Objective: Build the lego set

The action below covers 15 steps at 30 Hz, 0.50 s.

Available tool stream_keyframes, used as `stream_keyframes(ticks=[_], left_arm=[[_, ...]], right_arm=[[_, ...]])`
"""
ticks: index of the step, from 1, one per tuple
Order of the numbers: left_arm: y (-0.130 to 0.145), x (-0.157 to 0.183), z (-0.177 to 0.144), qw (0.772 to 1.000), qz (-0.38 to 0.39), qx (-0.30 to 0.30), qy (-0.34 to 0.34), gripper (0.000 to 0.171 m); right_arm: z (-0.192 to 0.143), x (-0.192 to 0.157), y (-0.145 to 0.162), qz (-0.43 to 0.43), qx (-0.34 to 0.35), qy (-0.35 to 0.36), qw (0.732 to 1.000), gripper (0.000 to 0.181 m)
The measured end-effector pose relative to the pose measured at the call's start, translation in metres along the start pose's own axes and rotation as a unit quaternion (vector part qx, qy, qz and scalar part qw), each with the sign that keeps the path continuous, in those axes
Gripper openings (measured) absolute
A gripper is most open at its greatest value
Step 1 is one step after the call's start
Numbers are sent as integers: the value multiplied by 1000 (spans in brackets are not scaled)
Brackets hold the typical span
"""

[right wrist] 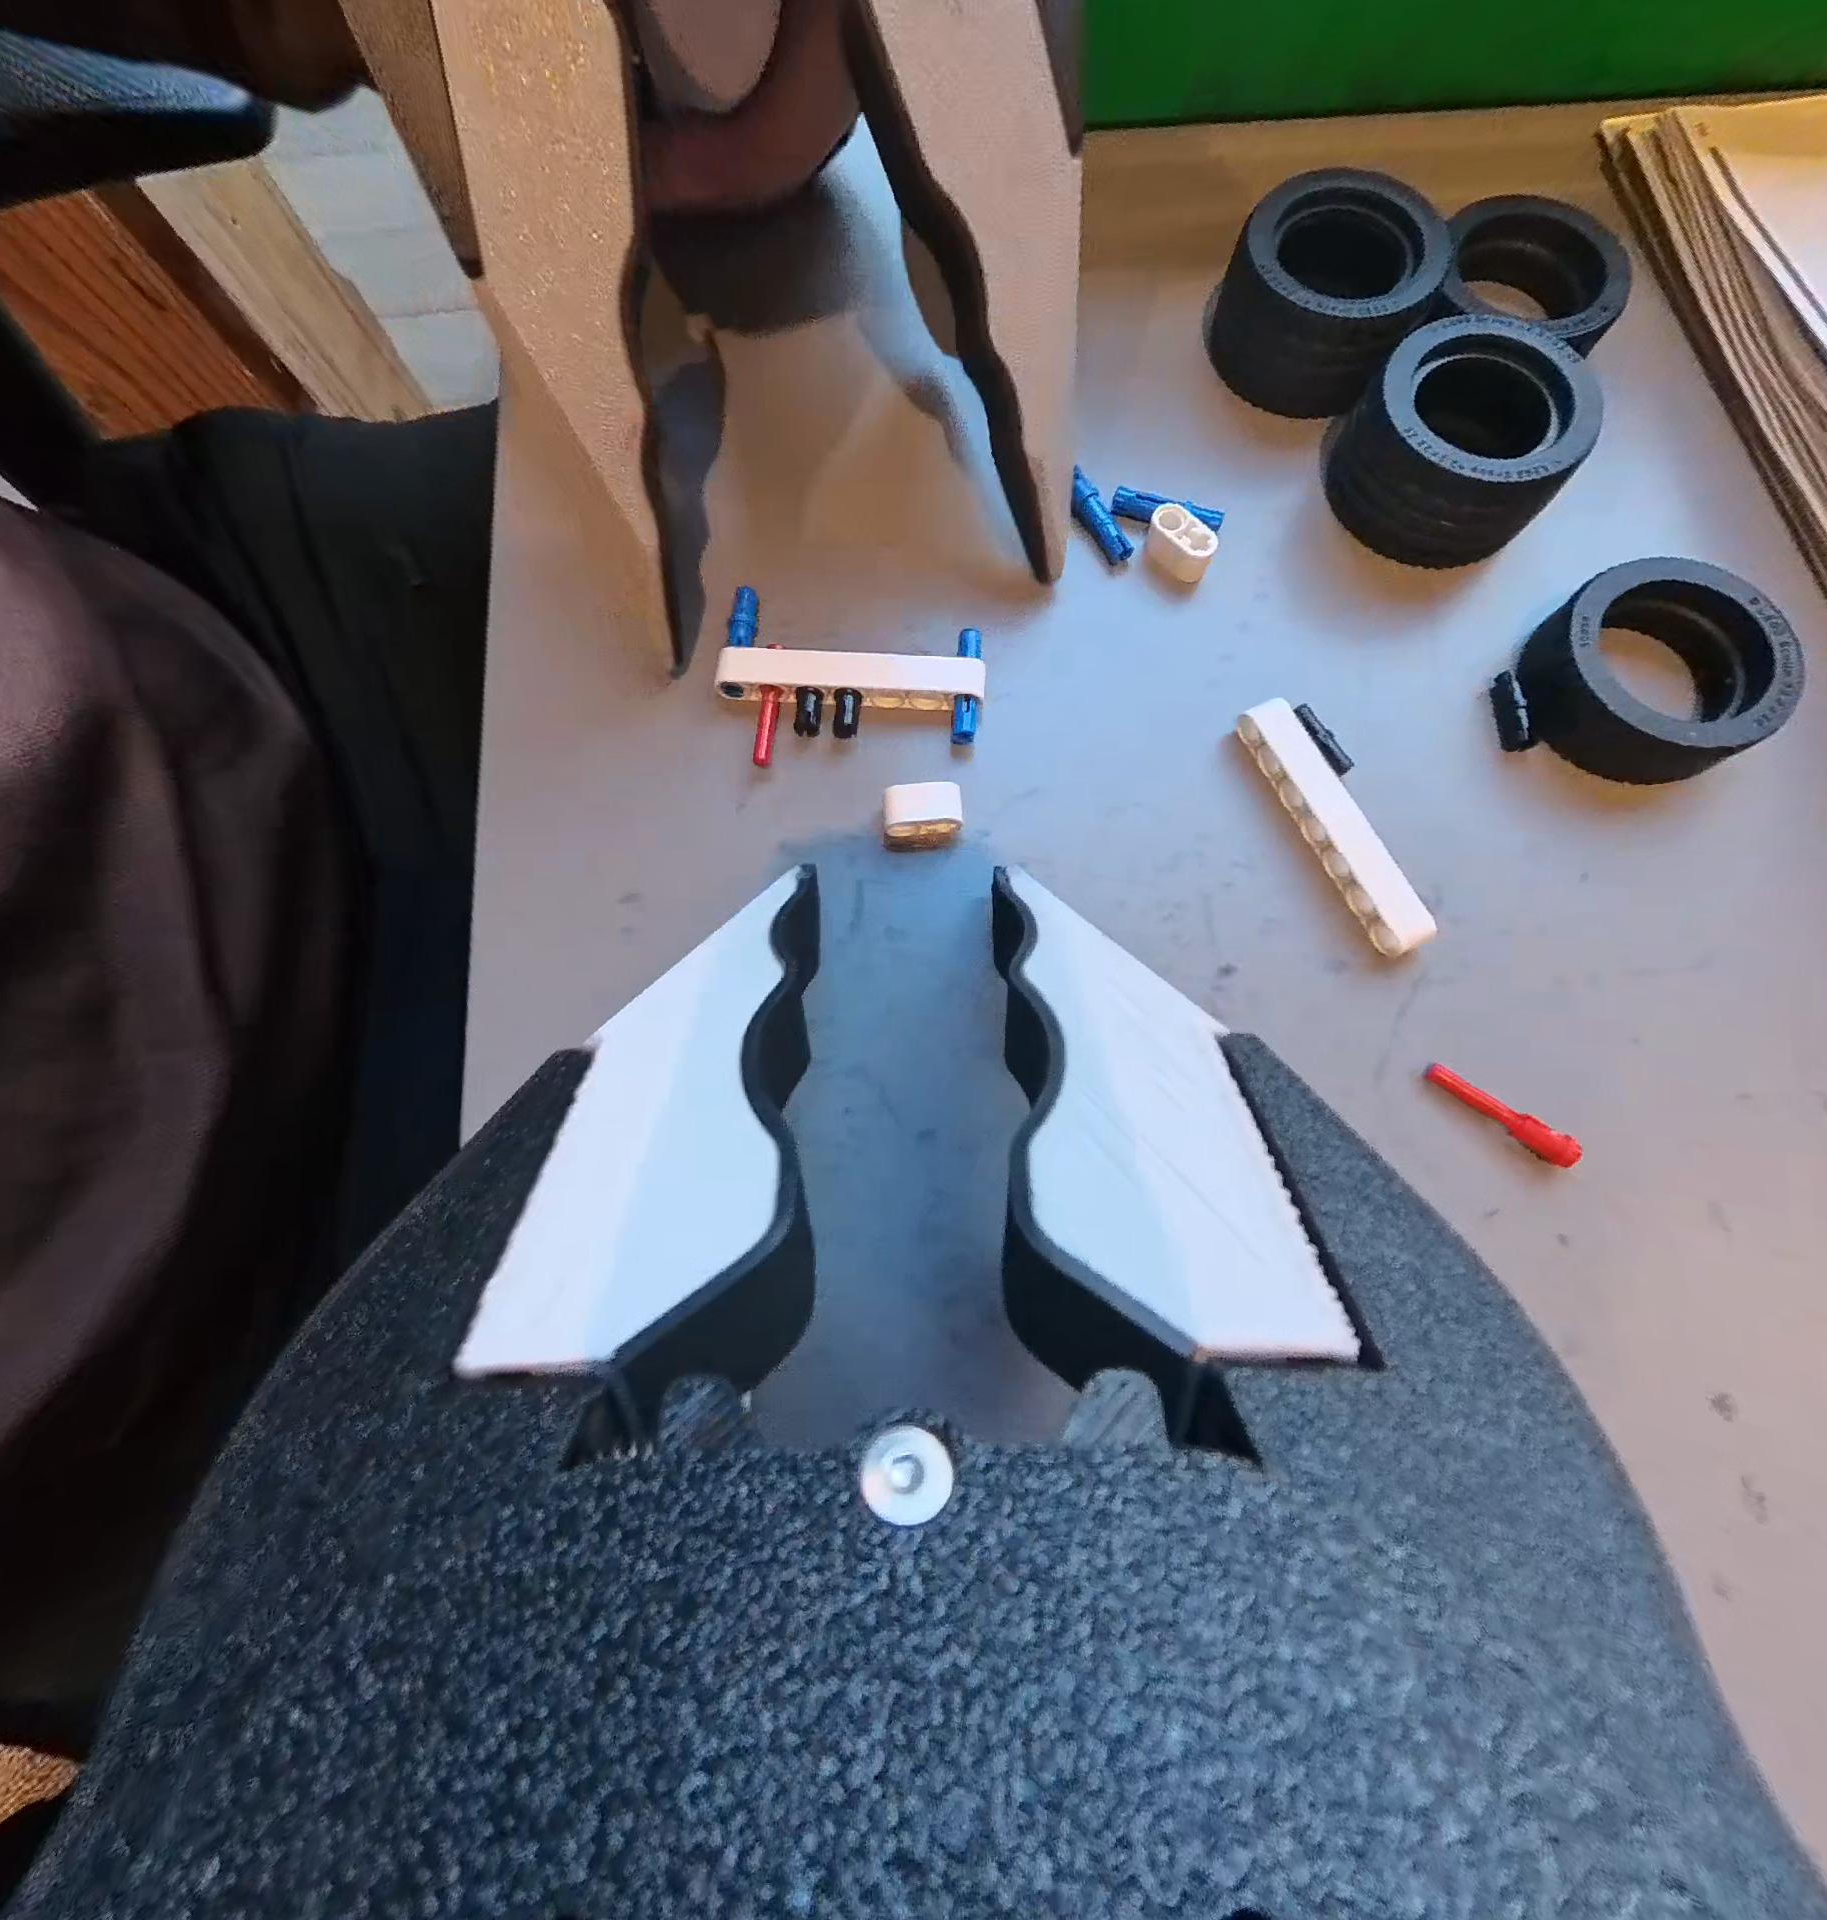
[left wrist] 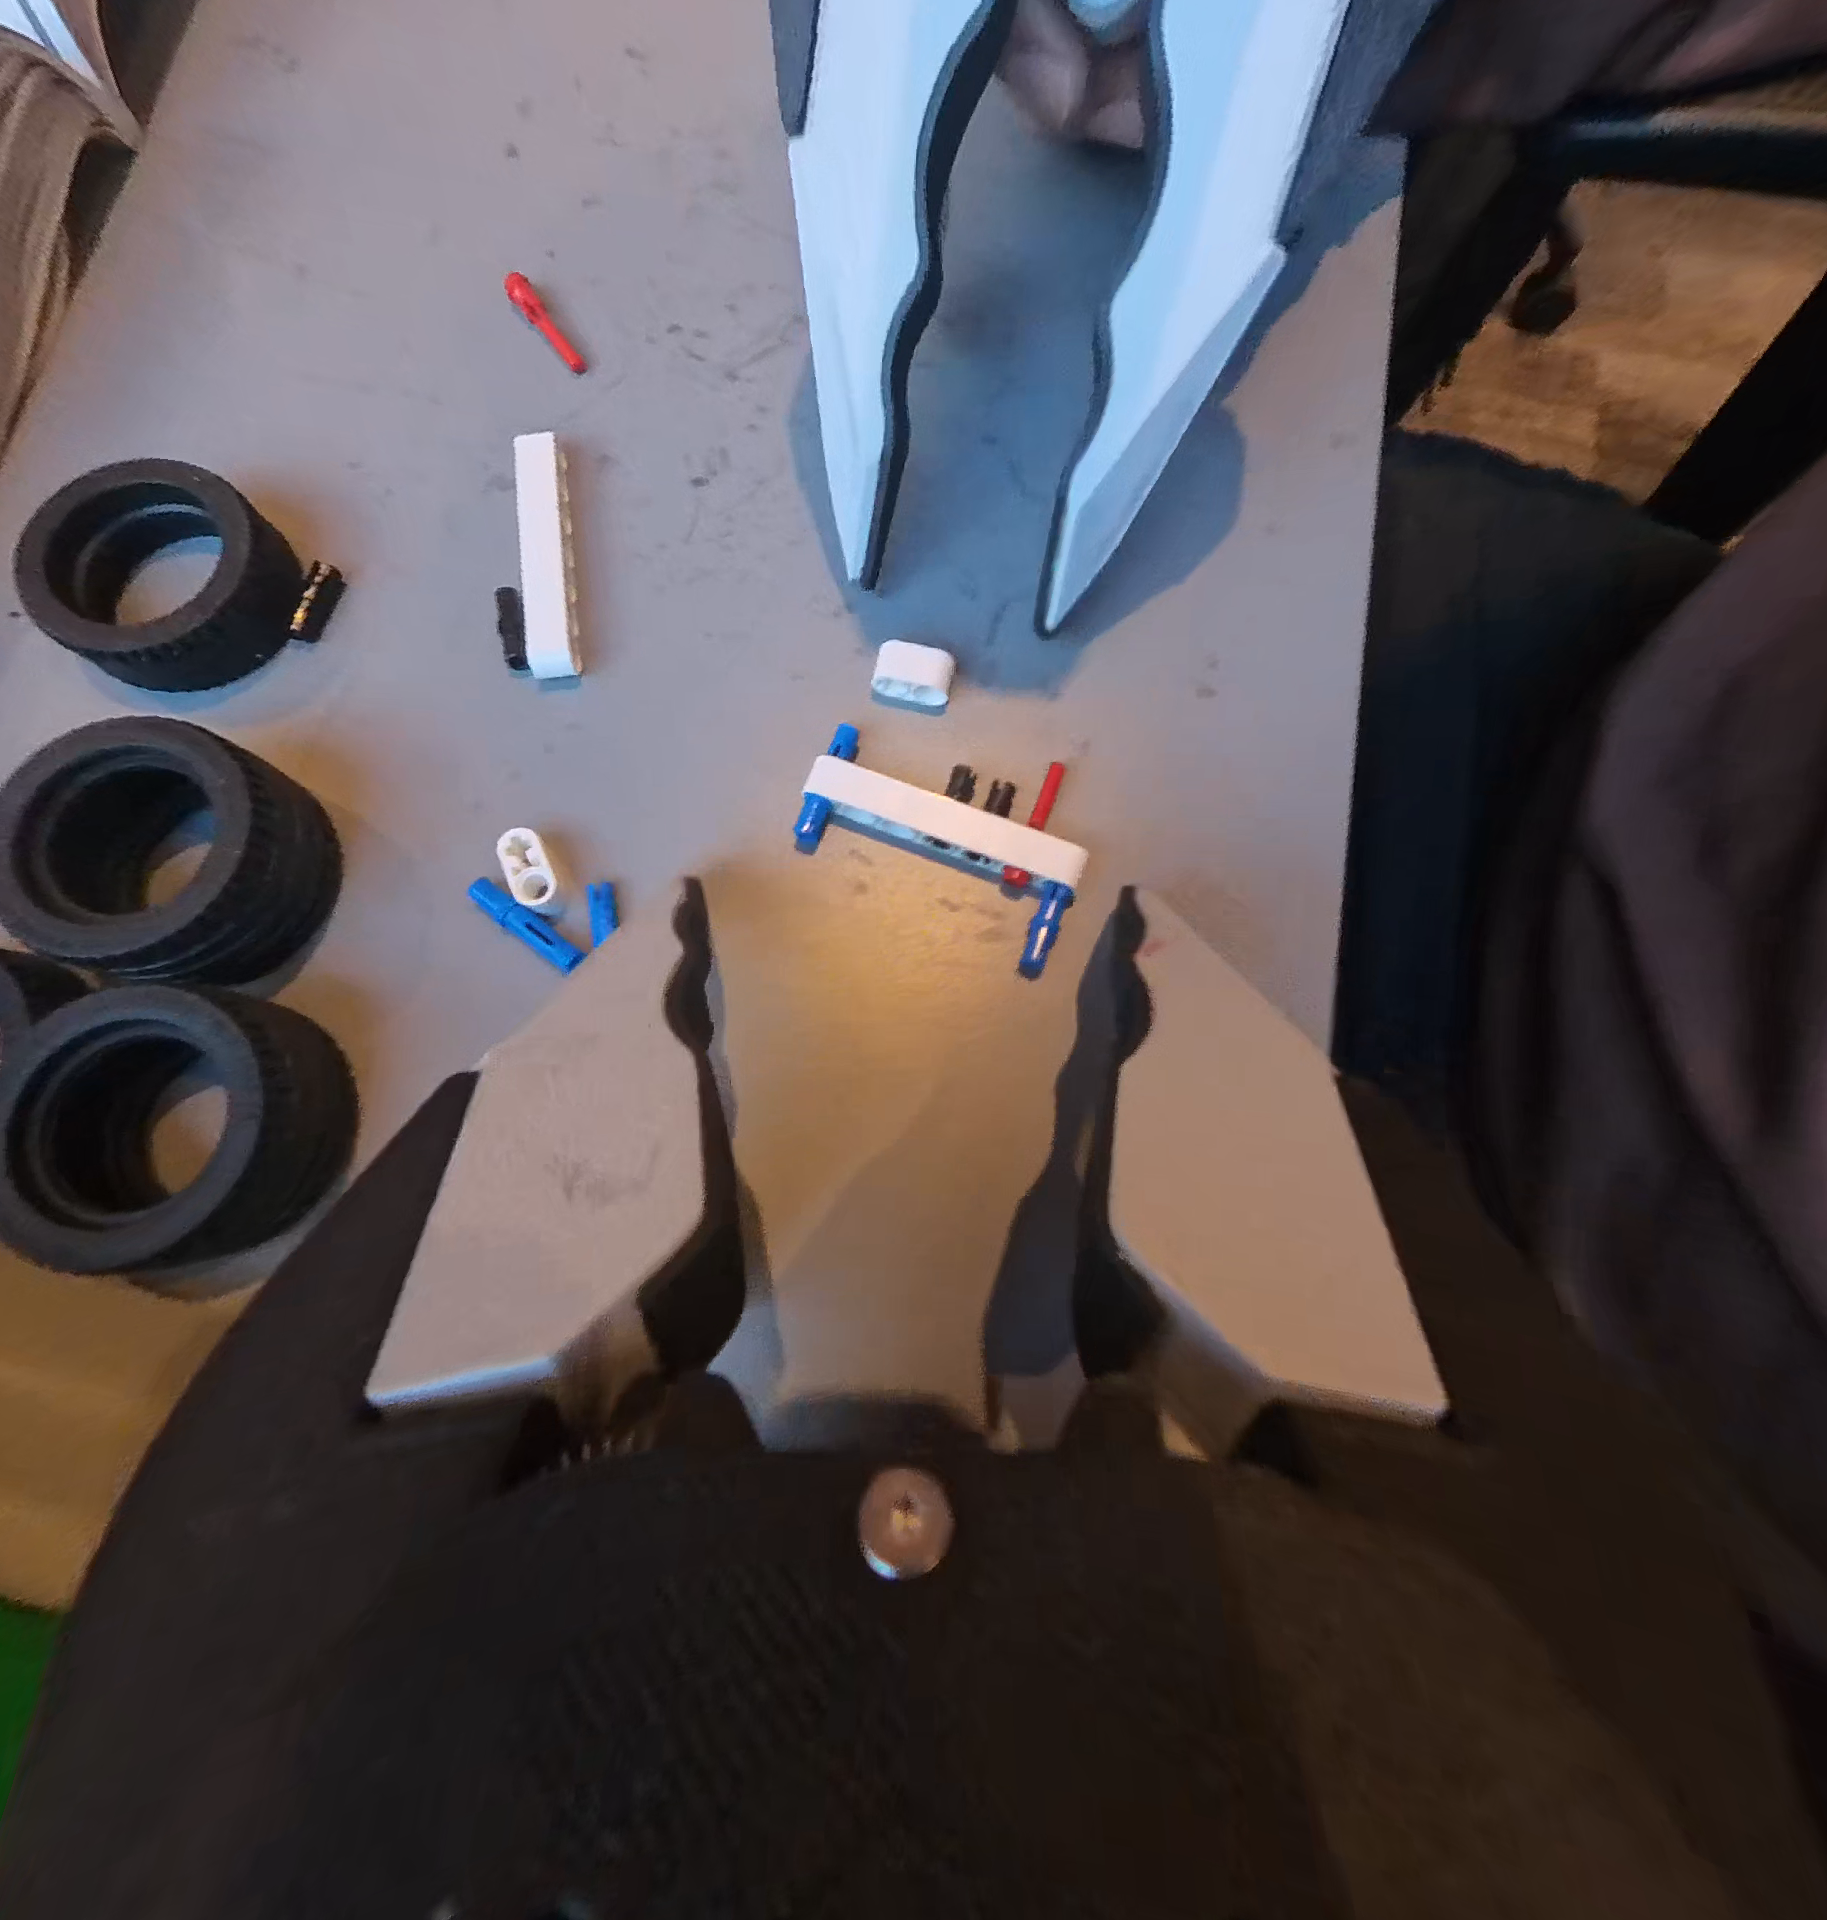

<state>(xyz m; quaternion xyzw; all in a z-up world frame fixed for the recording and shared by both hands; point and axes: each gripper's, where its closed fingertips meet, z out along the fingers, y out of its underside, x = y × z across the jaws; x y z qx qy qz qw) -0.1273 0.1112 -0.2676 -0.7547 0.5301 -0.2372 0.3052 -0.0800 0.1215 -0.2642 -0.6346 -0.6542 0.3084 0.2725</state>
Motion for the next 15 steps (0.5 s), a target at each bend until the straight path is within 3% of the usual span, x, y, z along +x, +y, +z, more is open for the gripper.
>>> stream_keyframes(ticks=[15], left_arm=[[1,2,-1,1000,0,4,1,83]], right_arm=[[2,1,-12,41,26,-27,998,32]])
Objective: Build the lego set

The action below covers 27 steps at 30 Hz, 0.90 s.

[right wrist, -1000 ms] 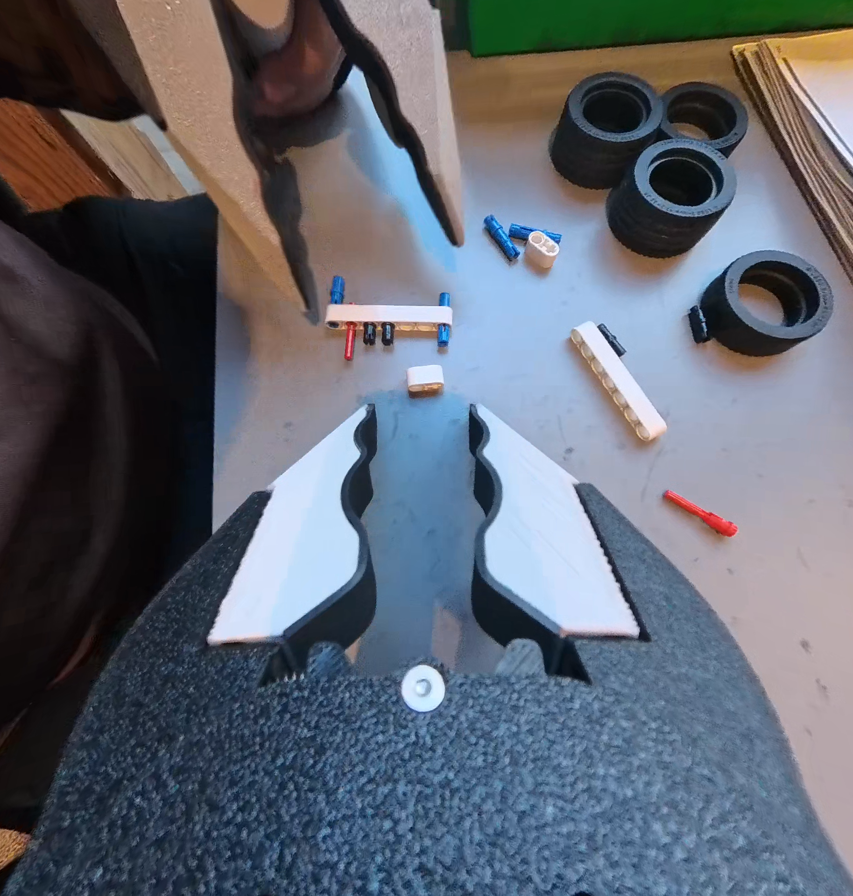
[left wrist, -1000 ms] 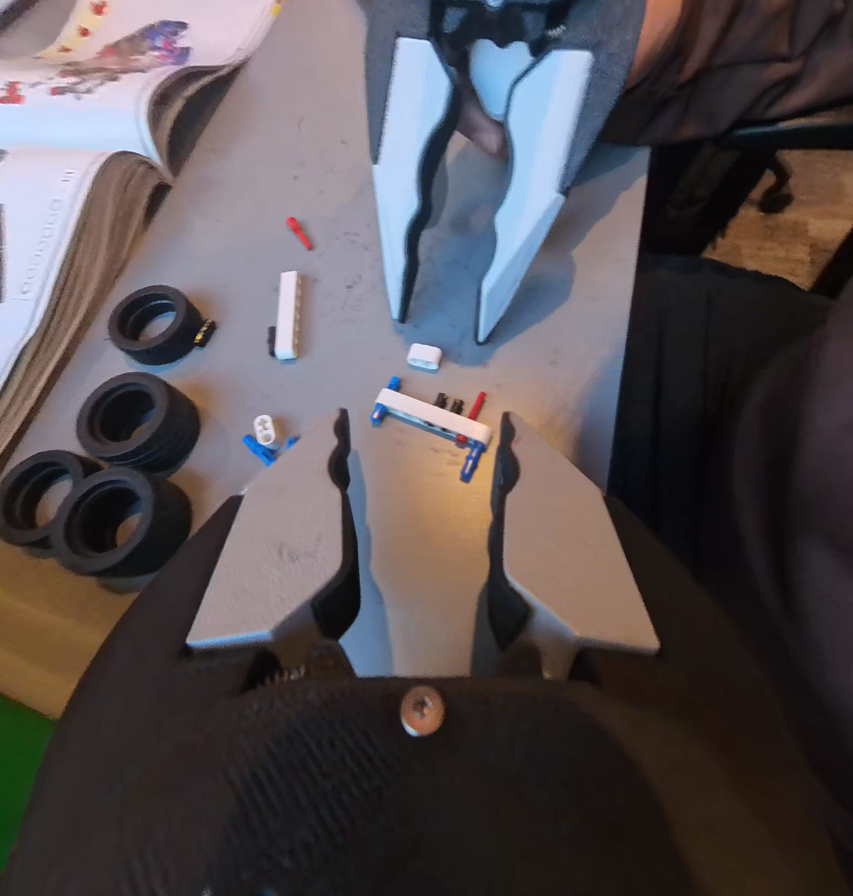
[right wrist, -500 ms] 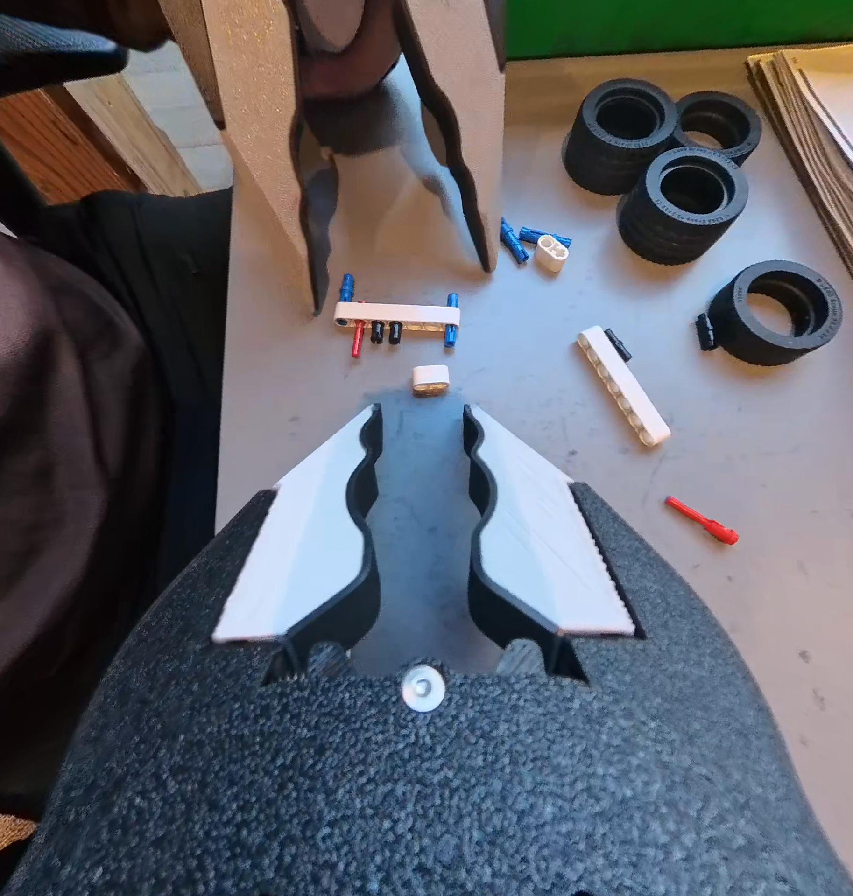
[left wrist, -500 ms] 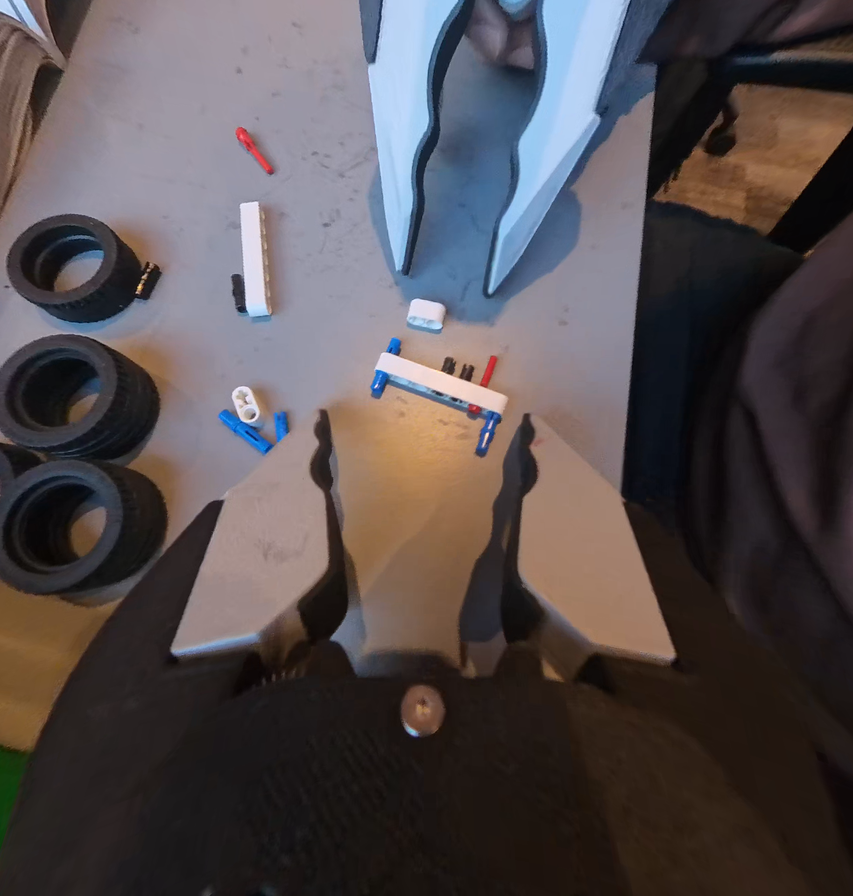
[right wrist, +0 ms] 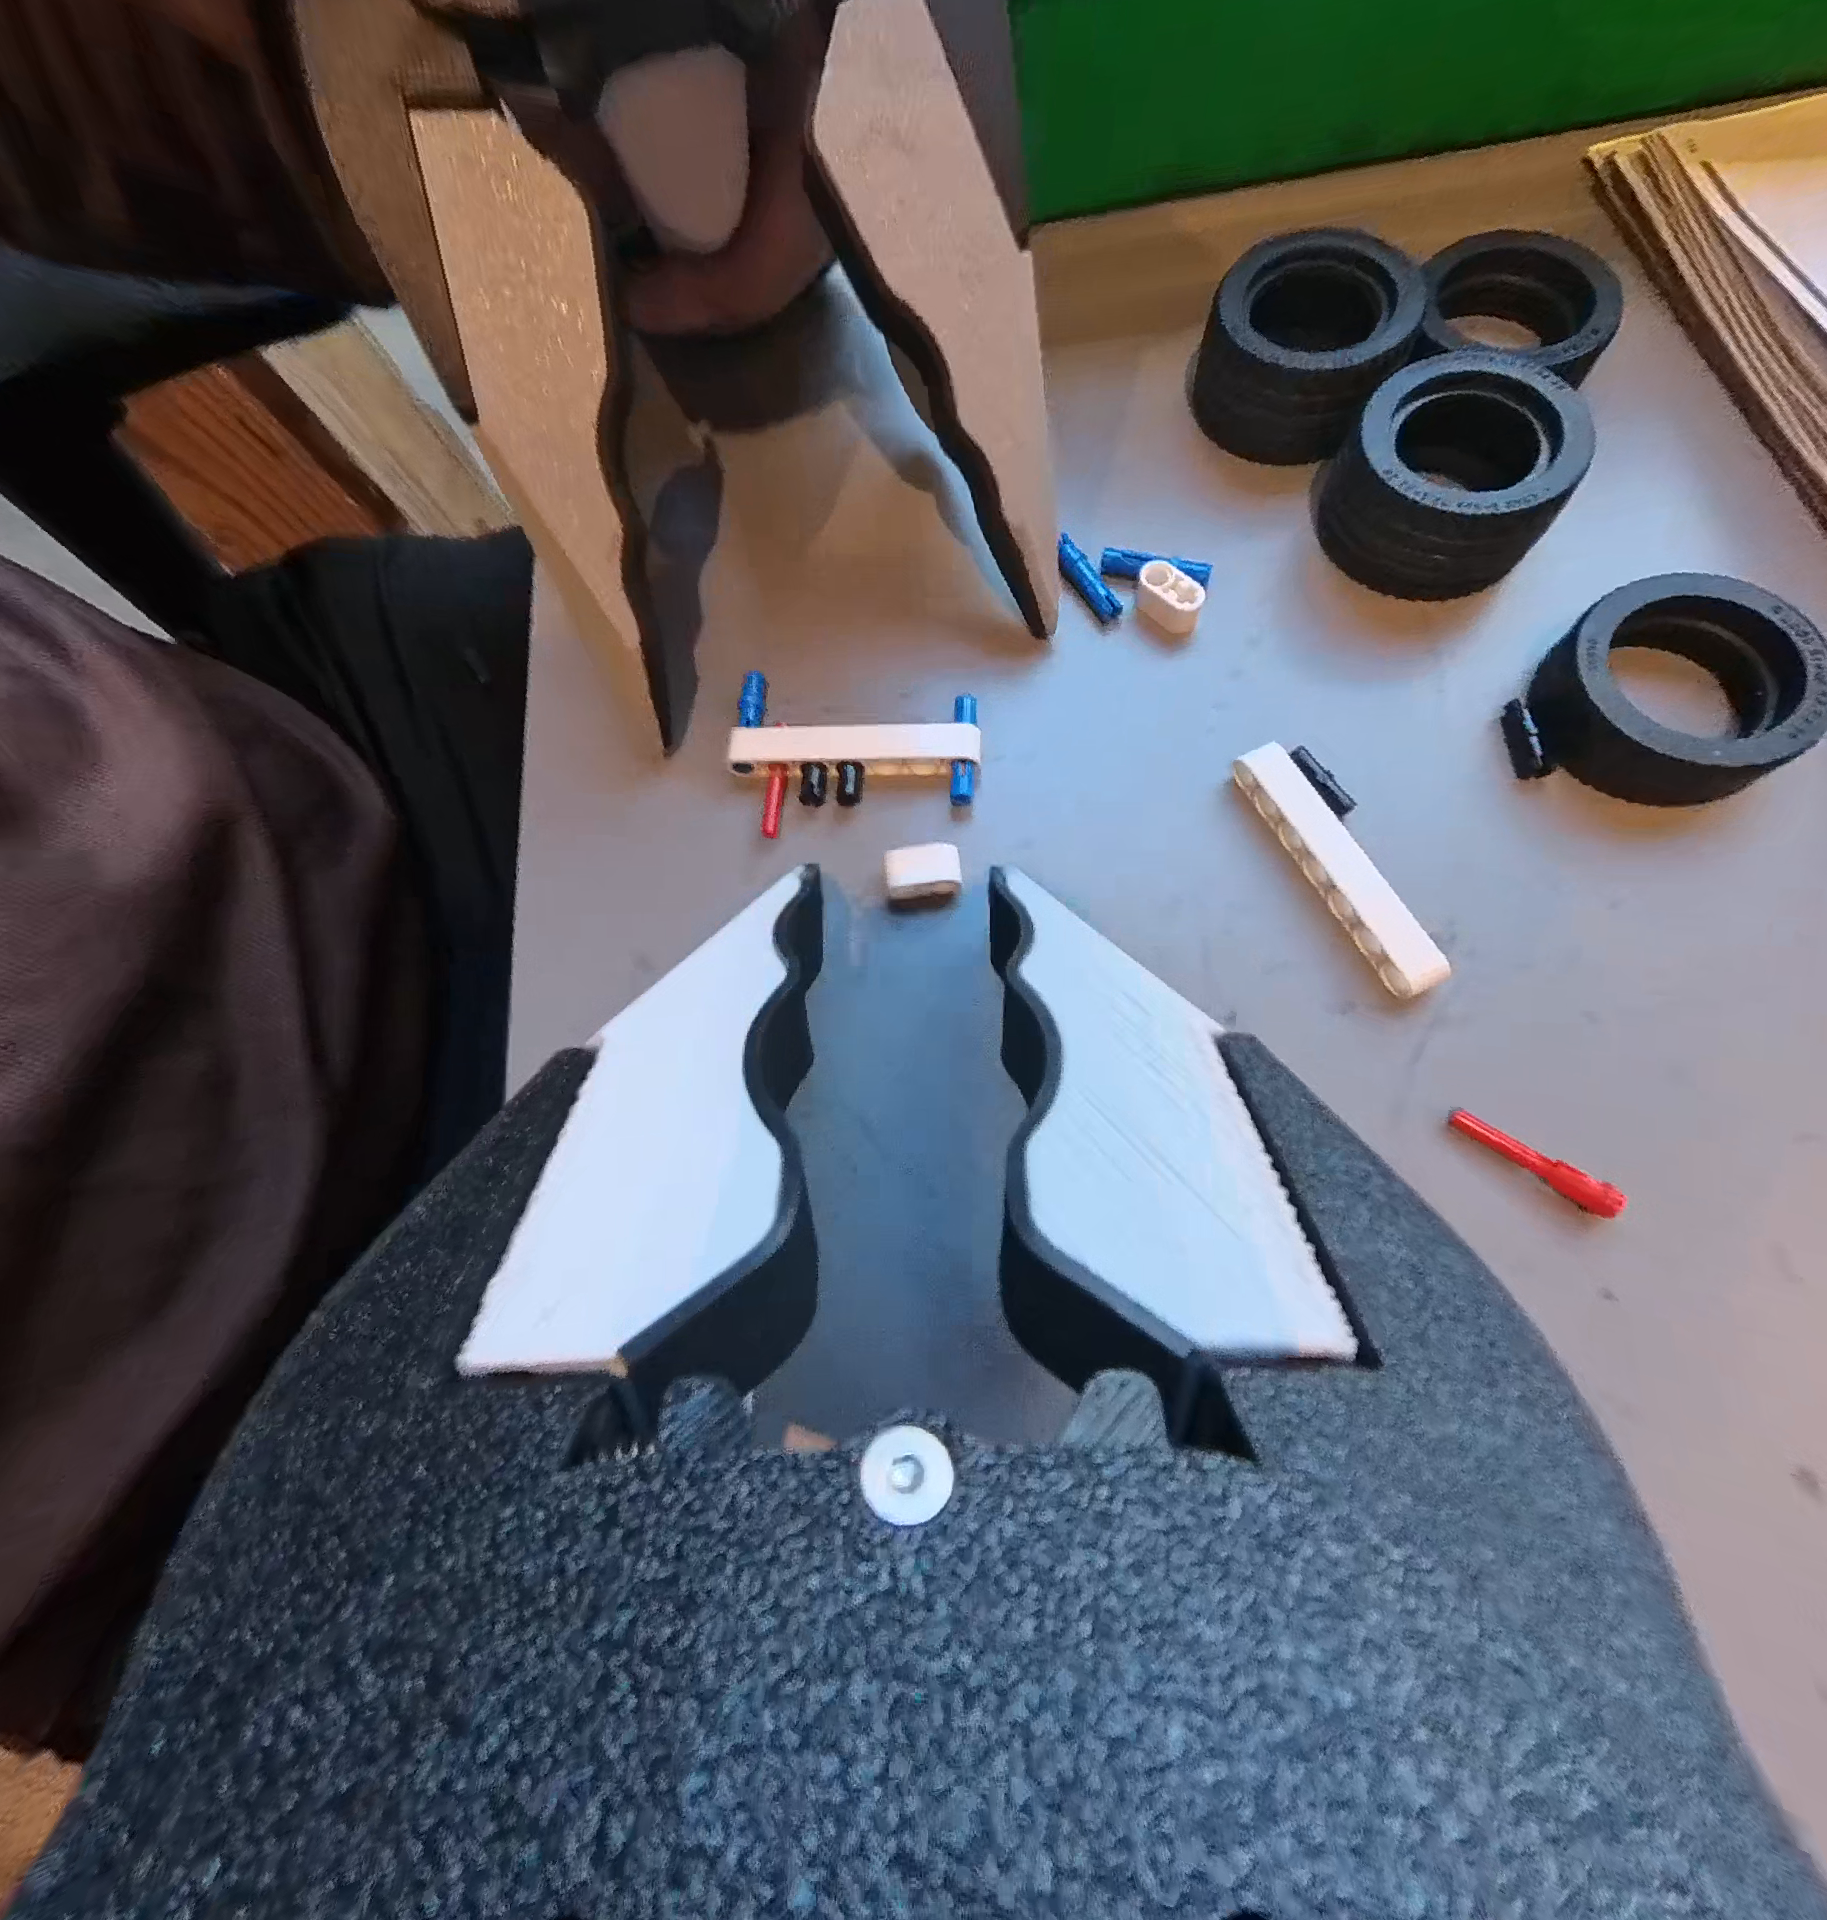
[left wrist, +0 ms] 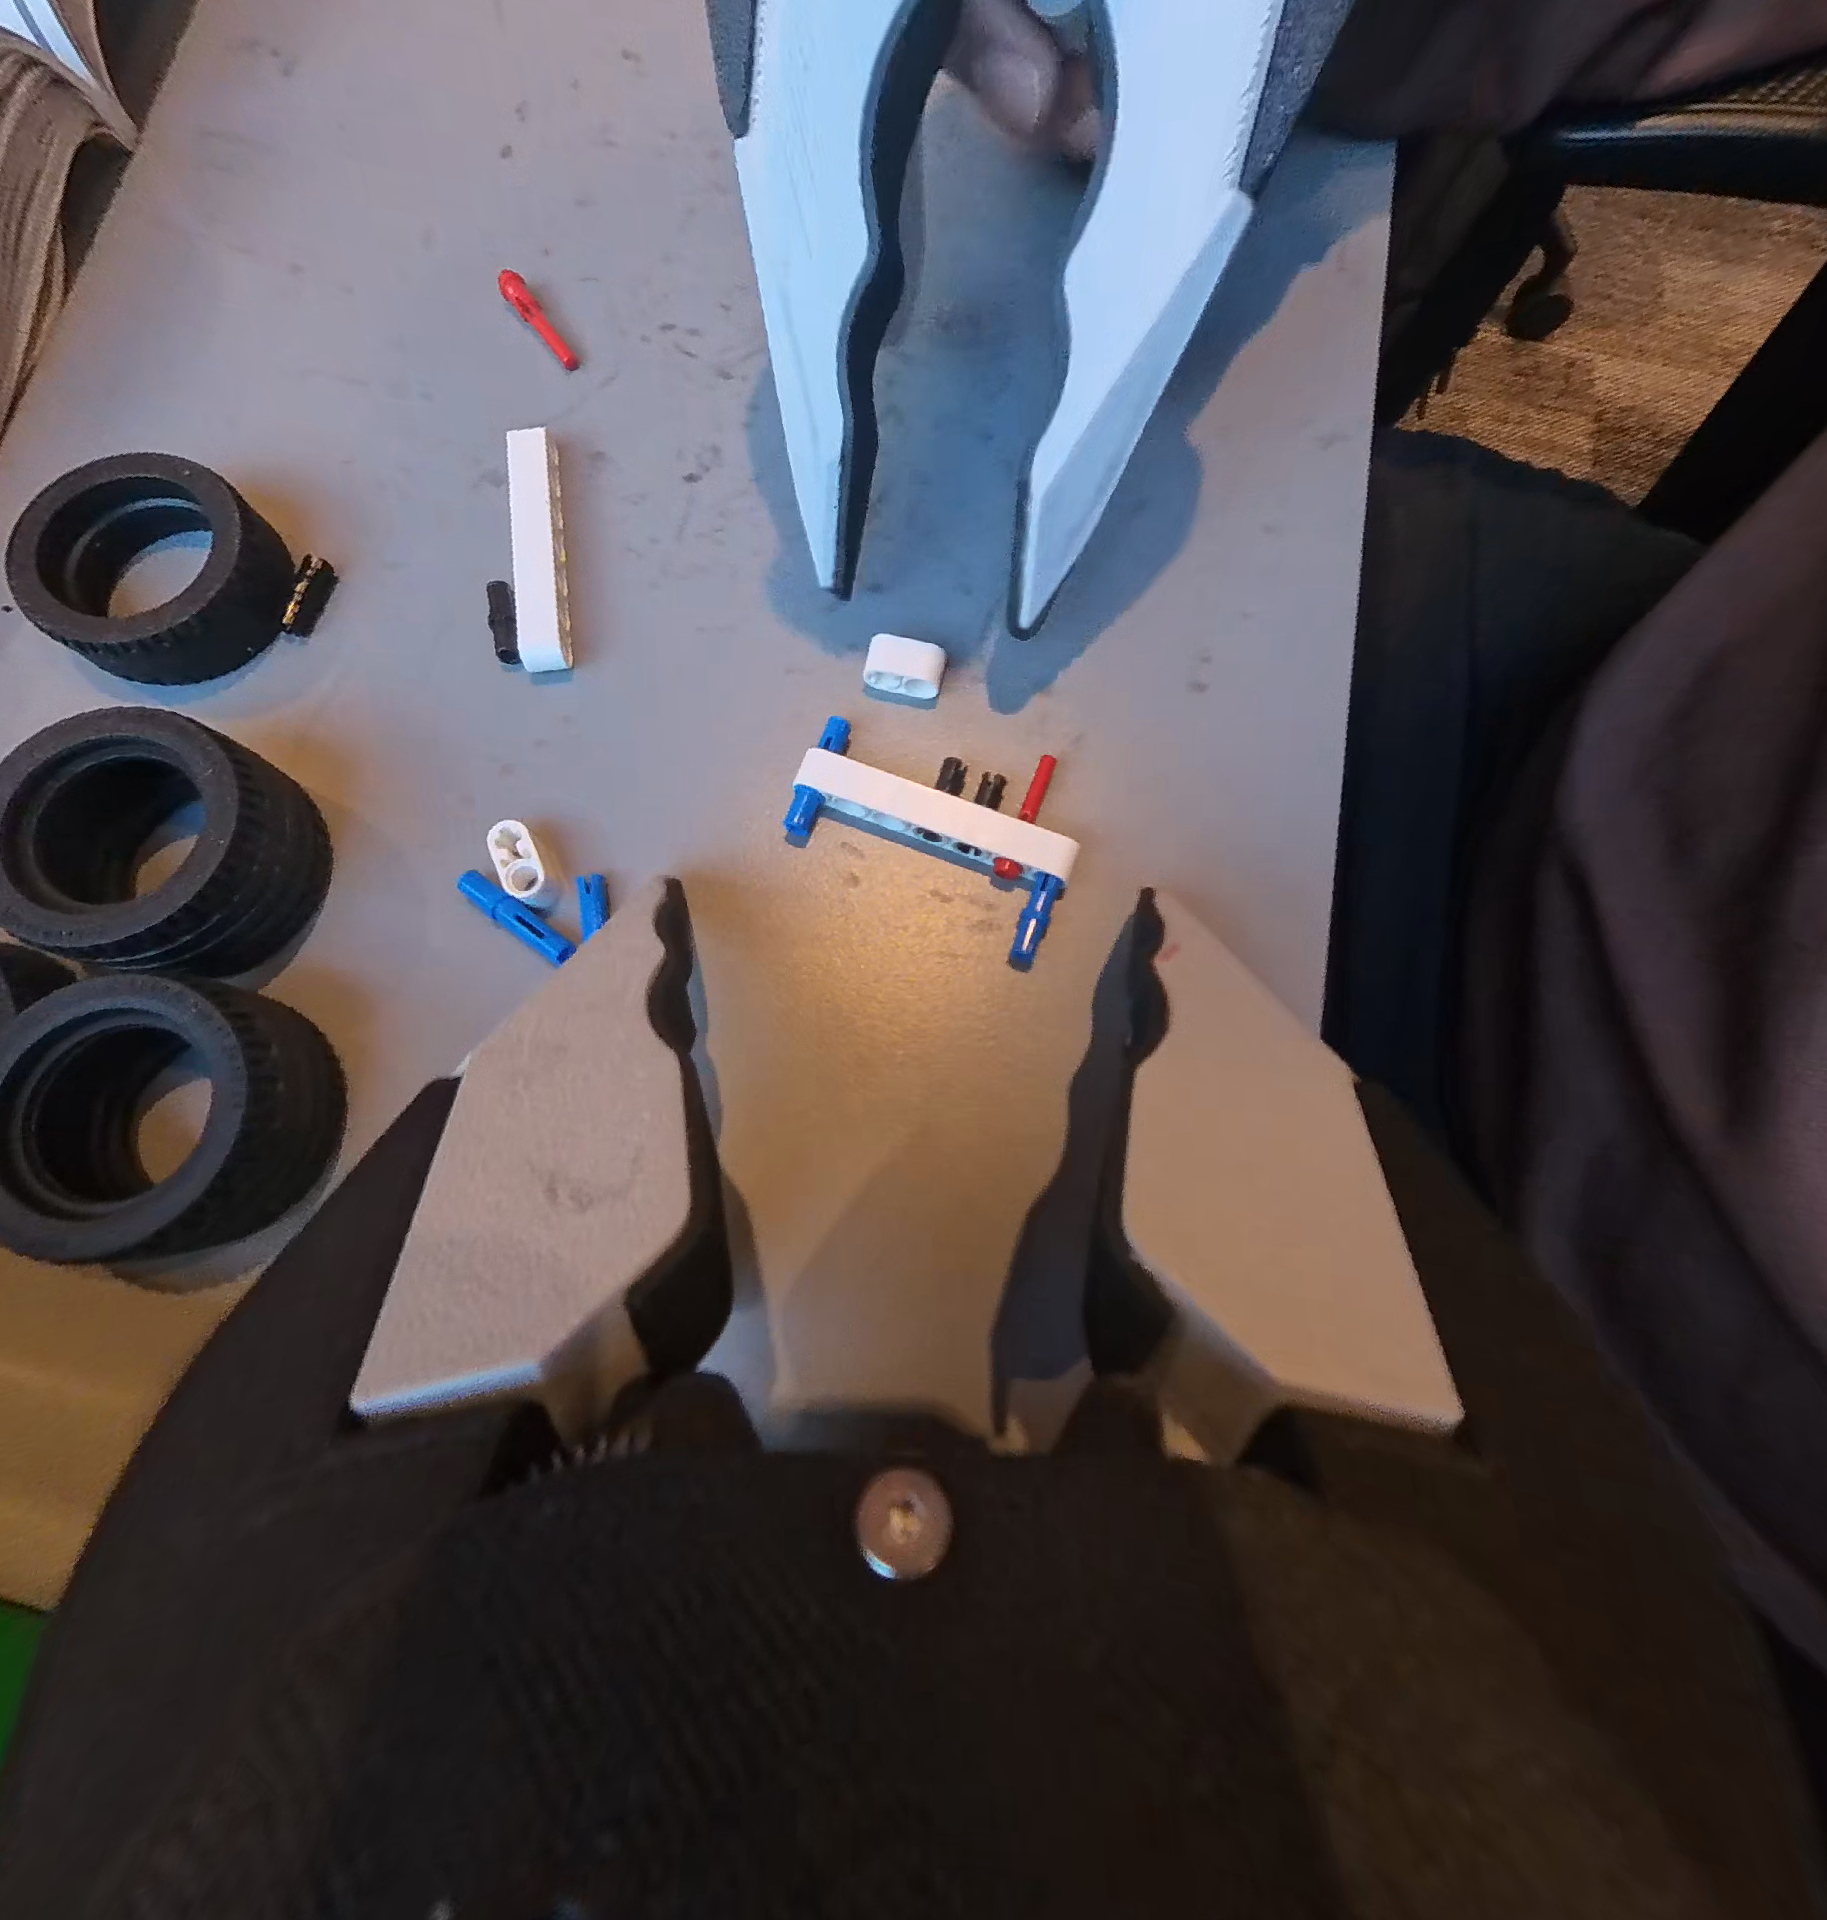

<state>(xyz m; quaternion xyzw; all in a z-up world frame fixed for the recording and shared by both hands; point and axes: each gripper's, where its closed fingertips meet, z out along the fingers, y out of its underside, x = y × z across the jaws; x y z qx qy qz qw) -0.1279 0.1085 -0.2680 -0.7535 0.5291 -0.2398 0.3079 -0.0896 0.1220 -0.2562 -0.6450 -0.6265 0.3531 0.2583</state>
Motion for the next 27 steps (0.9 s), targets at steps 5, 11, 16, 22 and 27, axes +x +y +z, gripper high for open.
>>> stream_keyframes(ticks=[5,11,16,22,27], left_arm=[[-2,-1,-2,1000,-14,11,-2,79],[-12,-5,-12,998,-21,56,-17,81],[-13,-9,-14,997,-14,63,-45,76],[-9,-8,-10,998,-28,45,-25,76],[-12,-2,-12,998,-30,58,5,57]], right_arm=[[5,4,0,9,-10,12,1000,31],[12,2,3,-12,-32,25,999,25],[13,2,2,-17,-32,29,999,16],[11,0,-1,-19,-18,26,999,15],[5,-3,-9,-39,13,20,999,15]])
